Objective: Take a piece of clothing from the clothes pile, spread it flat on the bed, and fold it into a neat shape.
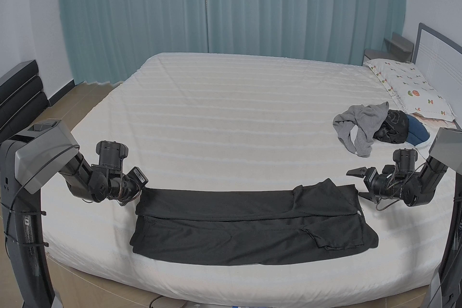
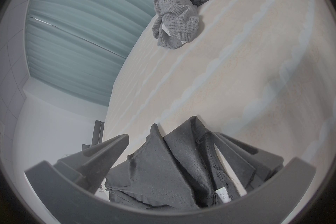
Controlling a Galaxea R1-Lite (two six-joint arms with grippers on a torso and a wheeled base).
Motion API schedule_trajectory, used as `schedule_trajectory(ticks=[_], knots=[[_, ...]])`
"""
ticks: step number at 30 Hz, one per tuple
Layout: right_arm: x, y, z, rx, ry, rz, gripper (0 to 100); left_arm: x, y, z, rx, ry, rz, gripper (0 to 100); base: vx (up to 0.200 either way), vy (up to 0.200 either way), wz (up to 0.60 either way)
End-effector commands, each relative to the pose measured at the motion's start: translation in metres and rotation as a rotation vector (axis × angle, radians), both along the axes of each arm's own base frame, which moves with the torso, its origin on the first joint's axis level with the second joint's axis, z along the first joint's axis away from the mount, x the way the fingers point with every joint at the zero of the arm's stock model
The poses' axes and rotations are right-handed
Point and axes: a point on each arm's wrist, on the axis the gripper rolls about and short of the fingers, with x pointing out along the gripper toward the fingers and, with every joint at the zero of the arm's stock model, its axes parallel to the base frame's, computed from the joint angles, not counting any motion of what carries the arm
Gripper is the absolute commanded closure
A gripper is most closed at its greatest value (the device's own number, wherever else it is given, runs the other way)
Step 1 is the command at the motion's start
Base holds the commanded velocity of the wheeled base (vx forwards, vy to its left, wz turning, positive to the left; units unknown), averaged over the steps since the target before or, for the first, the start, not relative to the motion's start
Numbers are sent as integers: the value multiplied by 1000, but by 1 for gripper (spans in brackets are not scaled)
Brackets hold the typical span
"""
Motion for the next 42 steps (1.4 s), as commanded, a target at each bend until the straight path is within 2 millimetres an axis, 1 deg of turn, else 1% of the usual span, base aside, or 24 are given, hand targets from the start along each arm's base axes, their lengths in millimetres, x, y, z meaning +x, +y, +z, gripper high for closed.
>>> schedule_trajectory(ticks=[1,11,21,22,31,42], knots=[[5,2,1,-3,-12,3,0,-1,1,3,-2,-5,5,100,0,0,0],[17,7,-6,-11,-23,12,0,-1,5,-1,-2,4,14,100,0,0,0],[19,6,-7,-23,-26,-4,0,-1,6,-1,-4,4,17,100,0,0,0],[19,6,-7,-23,-26,-4,100,-1,6,-1,-4,4,17,100,0,0,0],[15,5,-12,-64,-19,10,100,-1,6,-3,-7,12,14,100,0,0,0],[17,-9,-6,-62,-41,-27,100,-2,8,-5,-6,21,19,100,0,0,0]])
